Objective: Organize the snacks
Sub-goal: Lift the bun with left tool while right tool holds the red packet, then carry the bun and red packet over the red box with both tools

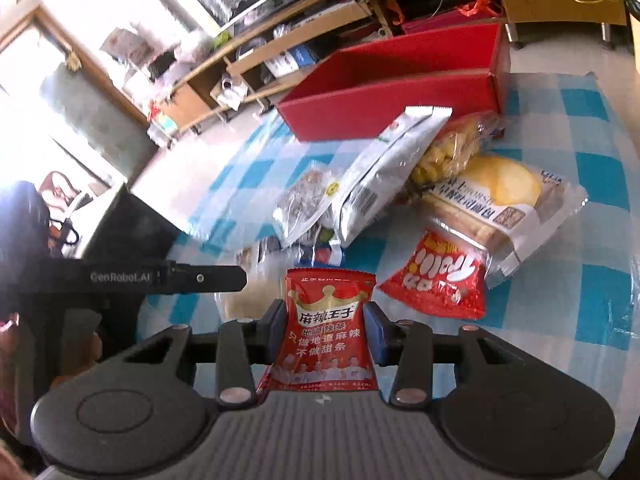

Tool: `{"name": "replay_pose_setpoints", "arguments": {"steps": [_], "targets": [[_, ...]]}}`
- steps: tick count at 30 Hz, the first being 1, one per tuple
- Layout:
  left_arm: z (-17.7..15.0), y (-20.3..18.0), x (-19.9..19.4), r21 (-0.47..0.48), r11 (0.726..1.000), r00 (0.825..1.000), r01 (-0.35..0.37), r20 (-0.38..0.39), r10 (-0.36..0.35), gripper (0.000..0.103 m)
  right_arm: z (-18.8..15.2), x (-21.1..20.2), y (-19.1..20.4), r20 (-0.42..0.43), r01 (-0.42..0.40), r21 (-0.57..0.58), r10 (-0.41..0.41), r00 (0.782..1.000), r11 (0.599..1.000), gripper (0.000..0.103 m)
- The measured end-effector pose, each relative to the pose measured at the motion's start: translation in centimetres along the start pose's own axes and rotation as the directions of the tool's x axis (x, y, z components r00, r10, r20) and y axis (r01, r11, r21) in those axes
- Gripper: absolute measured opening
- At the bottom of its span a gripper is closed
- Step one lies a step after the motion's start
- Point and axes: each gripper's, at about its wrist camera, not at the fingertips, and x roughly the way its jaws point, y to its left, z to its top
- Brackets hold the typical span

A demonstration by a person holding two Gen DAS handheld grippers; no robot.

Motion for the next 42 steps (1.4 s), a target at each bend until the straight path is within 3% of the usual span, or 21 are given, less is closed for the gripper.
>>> {"name": "replay_pose_setpoints", "arguments": {"steps": [3,7,9,12,14,15,17,20,29,42], "targets": [[-0.7,0.2,0.8,0.001,1.000,0.999,-0.031,-0.029,0.031,0.080,0.2,-0.1,-0.2,0.005,0.003,0.008,-0.003,1.000,1.000,0.041],[-1.9,-0.3,2.7,0.011,0.996,0.993,-0.083,-0.086,0.084,0.085,0.4,-0.4,-0.7,0.024,-0.008,0.023,0.007,1.000,1.000,0.041],[-2.0,-0.8,3.6,0.002,0.995,0.991,-0.104,-0.089,0.104,0.092,0.6,-0.7,-1.0,0.037,-0.013,0.029,0.012,0.999,0.999,0.041],[-1.8,-2.1,4.6,0.013,0.991,0.988,-0.130,-0.078,0.131,0.093,0.6,-1.2,-1.3,0.048,-0.016,0.038,0.014,0.999,0.999,0.041],[-1.8,-3.1,5.3,0.056,0.987,0.984,-0.153,-0.082,0.158,0.085,0.6,-1.4,-1.5,0.053,-0.023,0.043,0.021,0.998,0.999,0.041],[-2.0,-3.4,5.6,0.067,0.987,0.984,-0.144,-0.097,0.150,0.069,0.6,-1.6,-1.5,0.055,-0.026,0.042,0.024,0.998,0.999,0.041],[-2.6,-3.9,5.9,0.106,0.980,0.976,-0.166,-0.127,0.179,0.065,0.6,-1.8,-1.6,0.061,-0.029,0.040,0.027,0.998,0.999,0.041],[-3.0,-4.4,5.3,0.134,0.976,0.974,-0.172,-0.125,0.189,0.064,0.7,-2.1,-1.8,0.071,-0.033,0.045,0.030,0.997,0.998,0.041],[-1.3,-4.7,1.9,0.084,0.994,0.995,-0.076,-0.057,0.081,0.064,1.5,-2.8,-1.8,0.117,-0.053,0.060,0.046,0.992,0.997,0.041],[7.2,-4.5,1.7,0.032,0.998,0.995,-0.061,0.080,0.058,0.064,8.8,-2.0,-1.8,0.229,-0.067,0.045,0.055,0.972,0.997,0.041]]}}
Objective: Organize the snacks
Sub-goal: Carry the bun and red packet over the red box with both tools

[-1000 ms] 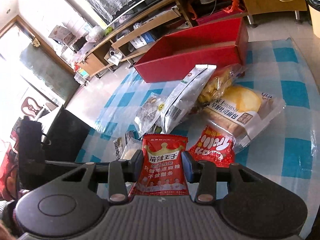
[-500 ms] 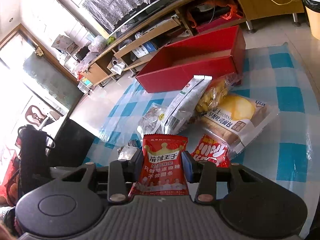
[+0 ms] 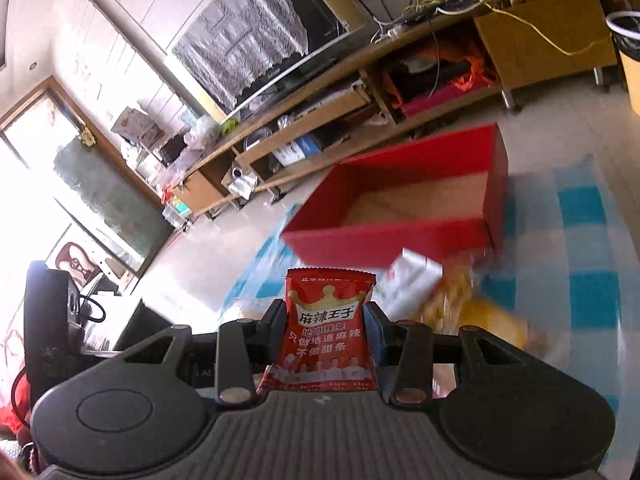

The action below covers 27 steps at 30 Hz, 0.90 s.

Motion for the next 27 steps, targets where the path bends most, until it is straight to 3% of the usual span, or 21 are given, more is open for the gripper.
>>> {"name": "replay_pose_setpoints", "arguments": {"steps": [7,16,27], "targets": [[5.6,-1.0,2.5,0.020,0.999,0.998,-0.025,0.058,0.024,0.064,4.5,3.4,-1.0,0.038,0.004,-0.004,-0.004,0.999,1.000,0.041],[11.7,-1.9,8.6,0.057,0.993,0.990,-0.102,0.108,0.095,0.064,9.1,9.7,-3.9,0.039,0.078,-0.014,-0.078,0.996,0.997,0.041],[12.3,0.1,14.8,0.070,0.985,0.987,-0.160,0.030,0.158,0.065,9.2,16.4,-5.8,-0.051,0.199,-0.115,-0.205,0.977,0.973,0.042]]}}
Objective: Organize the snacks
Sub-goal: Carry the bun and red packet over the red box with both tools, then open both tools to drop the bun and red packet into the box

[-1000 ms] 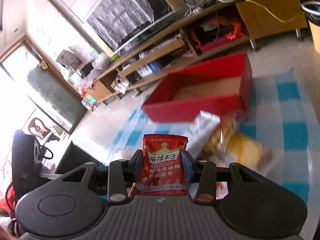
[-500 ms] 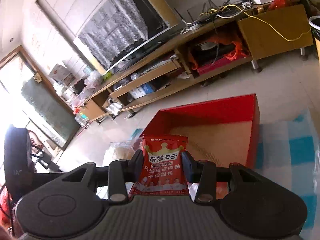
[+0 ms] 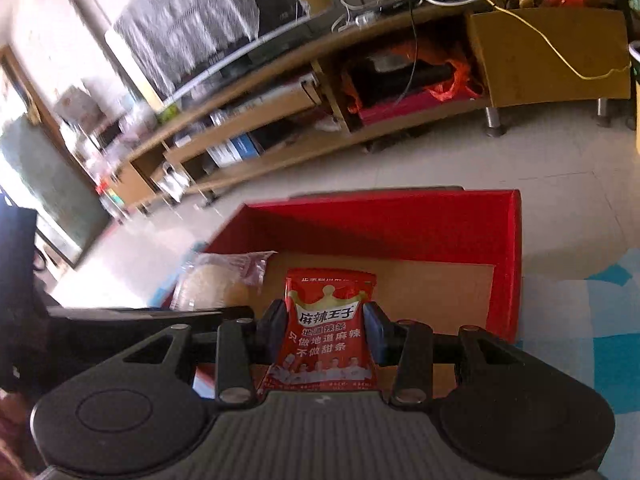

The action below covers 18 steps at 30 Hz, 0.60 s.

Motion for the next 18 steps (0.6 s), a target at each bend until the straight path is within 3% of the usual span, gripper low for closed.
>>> {"name": "replay_pose_setpoints", "arguments": {"steps": [10,15,18], "targets": [[-0.9,-0.2,-0.7,0.048,0.998,0.999,-0.051,0.011,0.051,0.073,-0.7,0.8,0.4,-0.061,0.064,-0.079,-0.069,0.996,0.995,0.045],[-2.2,-0.9,-1.3,0.109,0.991,0.997,-0.079,-0.017,0.082,0.075,-1.7,1.5,0.8,-0.127,0.042,-0.092,-0.053,0.990,0.995,0.045],[-2.8,-0.6,-1.5,0.089,0.994,0.997,-0.062,-0.046,0.066,0.076,-1.8,1.5,0.7,-0.161,0.024,-0.083,-0.037,0.986,0.996,0.045]]}}
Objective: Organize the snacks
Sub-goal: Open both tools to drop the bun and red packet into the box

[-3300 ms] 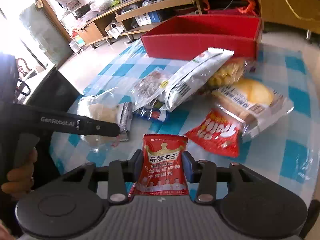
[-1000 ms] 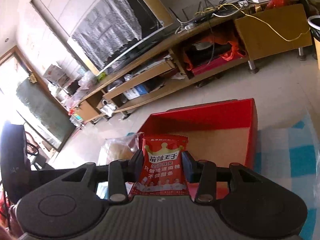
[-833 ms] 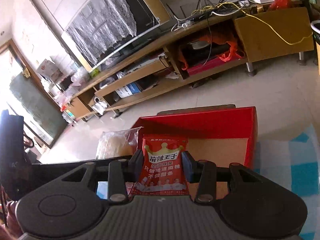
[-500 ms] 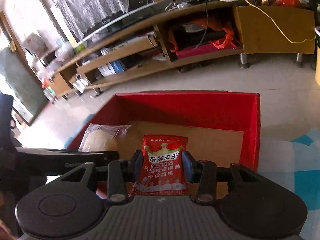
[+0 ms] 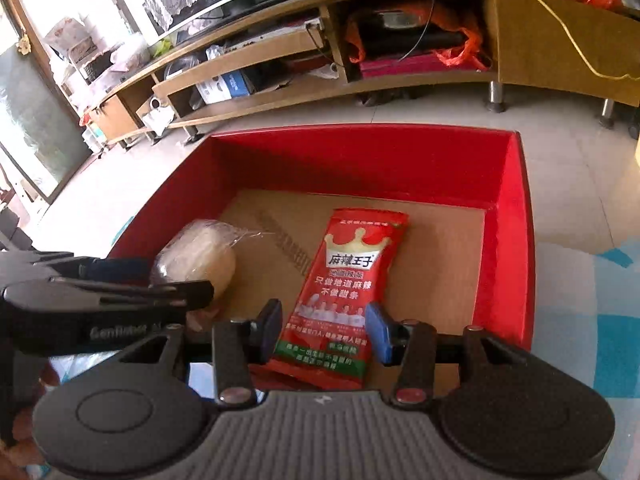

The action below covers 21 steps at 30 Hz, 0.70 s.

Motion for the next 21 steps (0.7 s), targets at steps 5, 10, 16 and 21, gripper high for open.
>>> {"name": "replay_pose_setpoints", "arguments": {"steps": [5,10,16,21], "targets": [[-0.8,1.1,-0.2,-0.043,0.999,0.999,0.021,-0.047,-0.023,0.078,-0.2,0.1,0.0,-0.049,-0.041,-0.002,0.041,0.998,0.999,0.046],[-1.7,0.7,-1.1,-0.021,1.000,0.998,0.007,-0.059,-0.008,0.077,-0.5,0.3,0.7,-0.092,-0.064,-0.042,0.060,0.994,0.997,0.051],[-1.9,1.0,-1.3,-0.041,0.999,0.998,0.008,-0.058,-0.011,0.078,-0.3,-0.4,0.9,-0.035,-0.050,-0.027,0.049,0.998,0.998,0.051],[-1.8,0.3,-3.0,-0.016,1.000,1.000,-0.012,0.017,0.013,0.083,0.5,-2.9,1.3,0.071,-0.053,-0.015,0.054,0.996,0.998,0.051]]}}
